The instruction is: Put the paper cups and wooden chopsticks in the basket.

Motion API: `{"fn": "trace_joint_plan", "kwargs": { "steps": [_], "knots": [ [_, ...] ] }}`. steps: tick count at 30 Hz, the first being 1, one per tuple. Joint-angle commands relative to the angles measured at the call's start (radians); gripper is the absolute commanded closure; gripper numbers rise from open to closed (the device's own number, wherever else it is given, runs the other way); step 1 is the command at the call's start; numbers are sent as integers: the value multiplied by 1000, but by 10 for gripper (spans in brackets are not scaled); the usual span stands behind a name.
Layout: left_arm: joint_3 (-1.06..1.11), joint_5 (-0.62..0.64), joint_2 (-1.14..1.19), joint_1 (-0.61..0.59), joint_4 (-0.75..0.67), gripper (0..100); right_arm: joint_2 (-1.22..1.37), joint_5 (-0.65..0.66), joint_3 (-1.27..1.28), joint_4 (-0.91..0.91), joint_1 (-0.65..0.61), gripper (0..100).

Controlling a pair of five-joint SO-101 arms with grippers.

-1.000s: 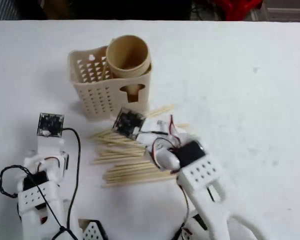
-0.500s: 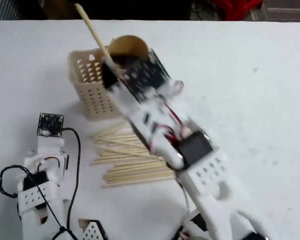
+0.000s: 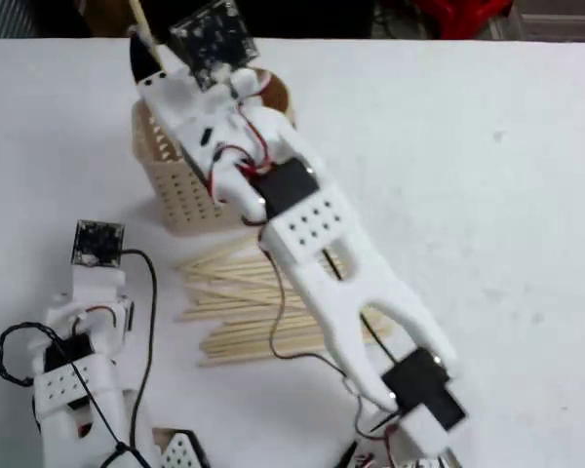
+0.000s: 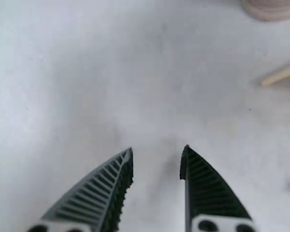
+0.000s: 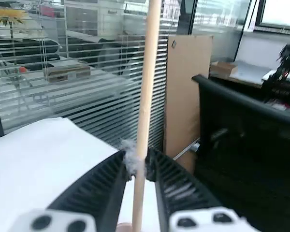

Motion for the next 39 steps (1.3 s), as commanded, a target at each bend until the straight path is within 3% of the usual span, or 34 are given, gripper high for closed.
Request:
{"fn": "trace_joint_plan", "kwargs": {
  "steps": [1, 4, 6, 13, 18, 26, 33, 39],
  "knots": [
    [-3, 8, -19, -8, -18, 827, 33, -141, -71, -28, -4, 982],
    [-3, 8, -19, -8, -18, 827, 50, -255, -64, -22, -4, 981],
    [-3, 8, -19, -8, -18, 827, 50, -259, -63, -21, -4, 974],
    [-3, 8, -19, -8, -18, 827, 48, -259, -69, 94, -5, 773],
    [-3, 8, -19, -8, -18, 827, 7, -137, -68, 191, -2, 807],
    [-3, 8, -19, -8, -18, 827, -326, -86, -63, 723, 16, 985],
    [-3, 8, -19, -8, -18, 827, -515, -80, -63, 1136, 110, 971],
    [-3, 8, -19, -8, -18, 827, -441, 106, 17, 1328, 236, 971]
  ]
}}
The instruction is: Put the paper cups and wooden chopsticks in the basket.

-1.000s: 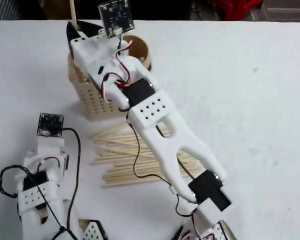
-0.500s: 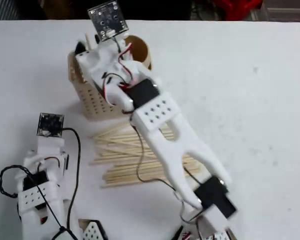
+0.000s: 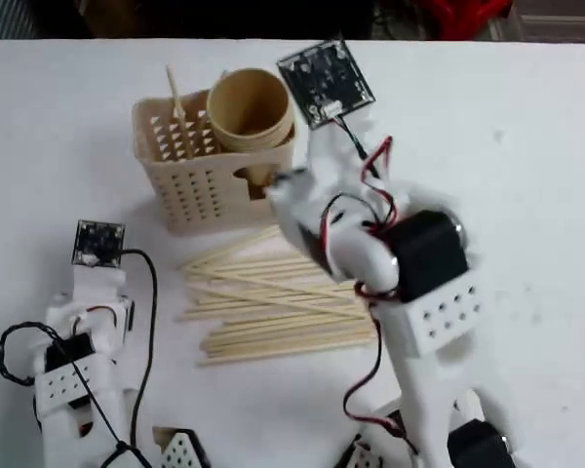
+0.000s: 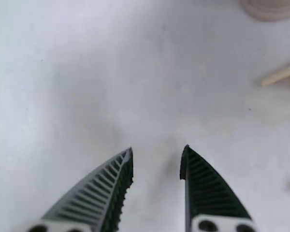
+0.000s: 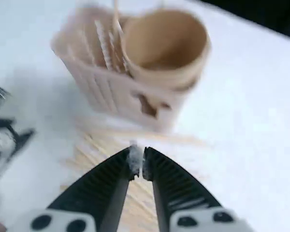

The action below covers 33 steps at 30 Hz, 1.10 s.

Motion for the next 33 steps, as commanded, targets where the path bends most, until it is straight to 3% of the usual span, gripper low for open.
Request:
{"fn": "trace_joint_plan", "kwargs": {
  "steps": [1, 3, 8, 12, 17, 23, 31, 33],
  "knots": [
    [-3, 8, -19, -8, -18, 827, 39, 95, 66, 44, 76, 971],
    [-3, 8, -19, -8, -18, 827, 77, 164, 143, 42, 97, 971],
    [-3, 8, -19, -8, -18, 827, 162, 549, 390, -111, 28, 975],
    [-3, 9, -19, -8, -18, 827, 168, 605, 574, -323, -24, 975],
    [-3, 9, -19, -8, -18, 827, 197, 720, 671, -371, -88, 970],
    [-3, 9, -19, -8, -18, 827, 340, 852, 672, -400, -62, 914],
    [-3, 9, -19, -8, -17, 827, 435, 856, 680, -561, -21, 909],
    [-3, 9, -19, -8, -17, 827, 443, 856, 680, -561, -22, 947]
  ]
}}
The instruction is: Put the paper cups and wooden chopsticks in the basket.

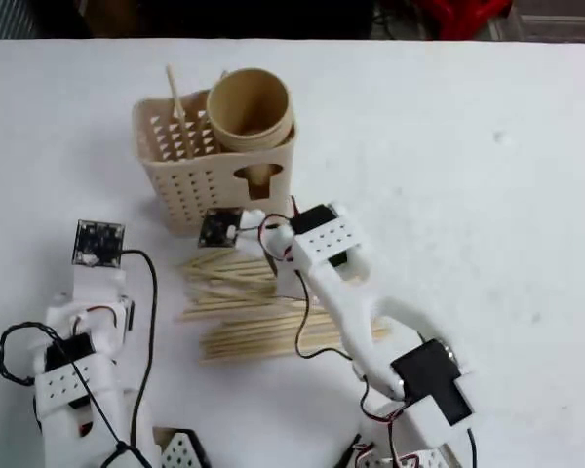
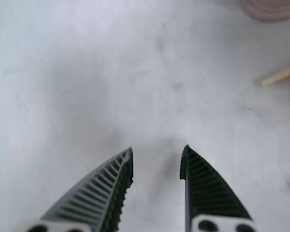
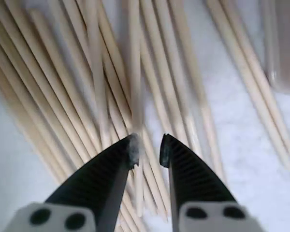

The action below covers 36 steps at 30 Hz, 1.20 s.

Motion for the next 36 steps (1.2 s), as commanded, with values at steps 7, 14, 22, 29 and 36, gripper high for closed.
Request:
{"fn": "trace_joint_plan", "kwargs": {
  "steps": [7, 14, 22, 29, 36],
  "knots": [
    [-3, 9, -19, -8, -17, 827, -4, 8, -6, -12, 12, 981],
    [-3, 9, -19, -8, -17, 827, -5, -52, 3, 8, -36, 981],
    [-3, 9, -19, -8, -17, 827, 5, -87, 17, -48, -59, 894],
    [-3, 9, -19, -8, -17, 827, 8, -137, 21, -82, -61, 861],
    [-3, 9, -19, -8, -17, 827, 8, -135, 80, -117, -64, 858]
  ]
}}
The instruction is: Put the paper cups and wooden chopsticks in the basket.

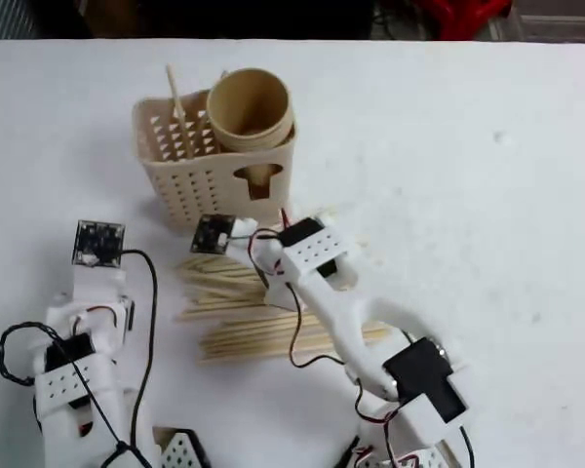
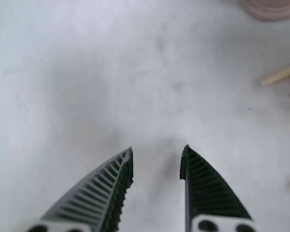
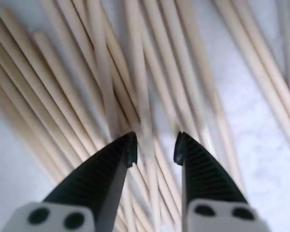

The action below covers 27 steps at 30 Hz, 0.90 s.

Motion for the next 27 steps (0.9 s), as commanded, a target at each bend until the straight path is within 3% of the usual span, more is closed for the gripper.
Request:
{"fn": "trace_joint_plan", "kwargs": {
  "steps": [1, 8, 13, 18, 27],
  "knots": [
    [-3, 9, -19, -8, -17, 827, -5, -9, 26, -48, -7, 858],
    [-3, 9, -19, -8, -17, 827, -5, -11, 60, -81, -7, 862],
    [-3, 9, -19, -8, -17, 827, 10, -11, 60, -99, -7, 985],
    [-3, 9, -19, -8, -17, 827, 19, -12, 57, -101, 2, 982],
    [-3, 9, -19, -8, -17, 827, -433, -141, 87, 68, 10, 982]
  ]
}}
